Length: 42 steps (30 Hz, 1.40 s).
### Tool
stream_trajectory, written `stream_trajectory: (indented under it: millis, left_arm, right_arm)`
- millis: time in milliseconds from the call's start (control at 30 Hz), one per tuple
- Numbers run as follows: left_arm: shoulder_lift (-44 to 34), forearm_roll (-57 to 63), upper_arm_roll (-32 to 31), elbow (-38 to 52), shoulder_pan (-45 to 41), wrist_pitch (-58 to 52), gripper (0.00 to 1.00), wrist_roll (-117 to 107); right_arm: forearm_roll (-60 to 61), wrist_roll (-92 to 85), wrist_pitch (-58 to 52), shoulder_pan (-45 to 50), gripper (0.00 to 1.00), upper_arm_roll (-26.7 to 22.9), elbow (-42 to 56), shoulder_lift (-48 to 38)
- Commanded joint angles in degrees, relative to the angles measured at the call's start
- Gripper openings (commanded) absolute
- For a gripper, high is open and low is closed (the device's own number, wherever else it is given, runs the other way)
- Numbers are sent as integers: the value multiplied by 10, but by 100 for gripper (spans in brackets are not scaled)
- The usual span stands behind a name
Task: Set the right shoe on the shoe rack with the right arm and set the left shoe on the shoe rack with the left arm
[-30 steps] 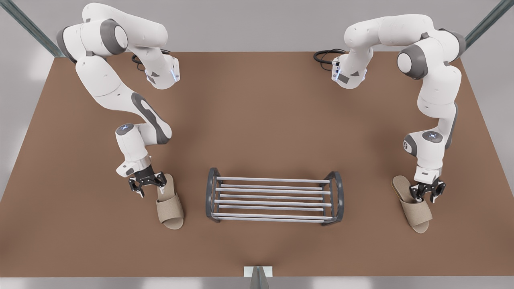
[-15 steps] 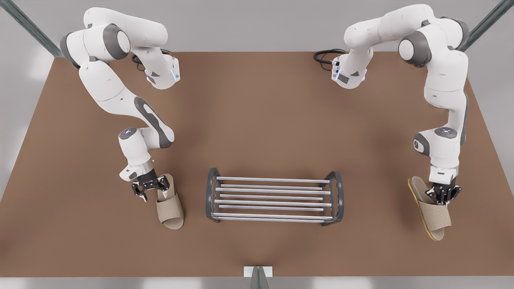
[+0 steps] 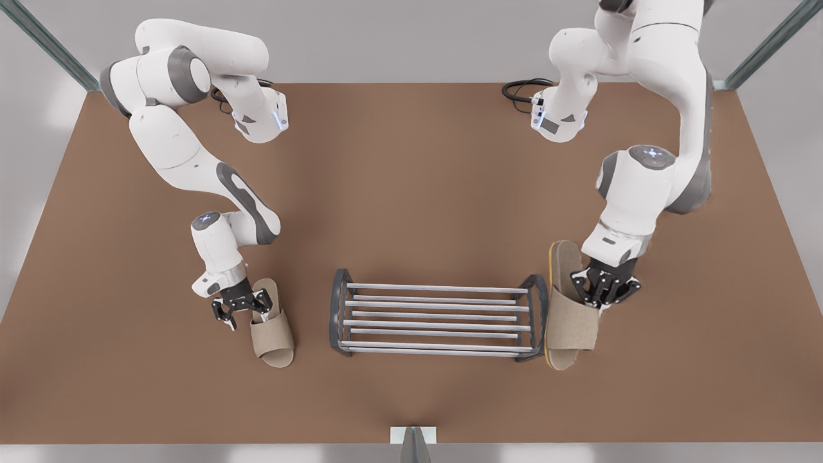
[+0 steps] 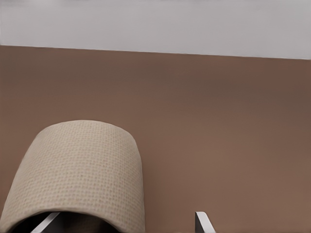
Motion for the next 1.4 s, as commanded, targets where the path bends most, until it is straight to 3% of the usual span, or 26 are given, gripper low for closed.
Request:
stream_trajectory:
  millis: [0, 100, 300, 333, 367, 500, 900, 1067, 1100, 1133, 1167, 1367]
  left_arm:
    - [12, 6, -1, 35, -14, -111, 21, -223]
    - [65, 49, 0, 119, -55, -156, 21, -263]
    - [105, 245, 1, 101, -142, -143, 21, -479]
    - [105, 266, 1, 90, -141, -134, 21, -488]
    - [105, 288, 1, 76, -140, -114, 21, -505]
    - [106, 377, 2, 36, -126, -76, 21, -560]
    - [107, 423, 2, -19, -126, -45, 21, -602]
    - [107, 425, 2, -19, -126, -46, 21, -601]
    - [106, 425, 2, -17, -126, -47, 75, -600]
    - [105, 426, 2, -14, -128, -50, 100, -599]
    - [105, 426, 2, -14, -131, -52, 100, -599]
    - [61, 428, -8, -55, -140, -97, 100, -596]
  right_arm:
    - [1, 1, 0, 0, 100, 0, 0, 0]
    - [1, 0, 0, 0, 100, 0, 8, 5]
    - [1, 1, 0, 0, 100, 0, 16, 12]
    - [2, 1, -1, 0, 95, 0, 16, 12]
    - [3, 2, 0, -1, 77, 0, 16, 12]
    - [4, 8, 0, -2, 21, 0, 16, 13]
    - [4, 92, -7, -11, 21, 16, -3, -41]
    - [5, 153, -182, -2, 21, 16, 1, -138]
    - [4, 157, -210, -2, 21, 17, 5, -152]
    - [5, 164, -294, -1, 21, 22, 31, -176]
    - [4, 190, -394, 2, 21, 37, 79, -183]
    - [-44, 265, -690, 40, 21, 37, 253, -192]
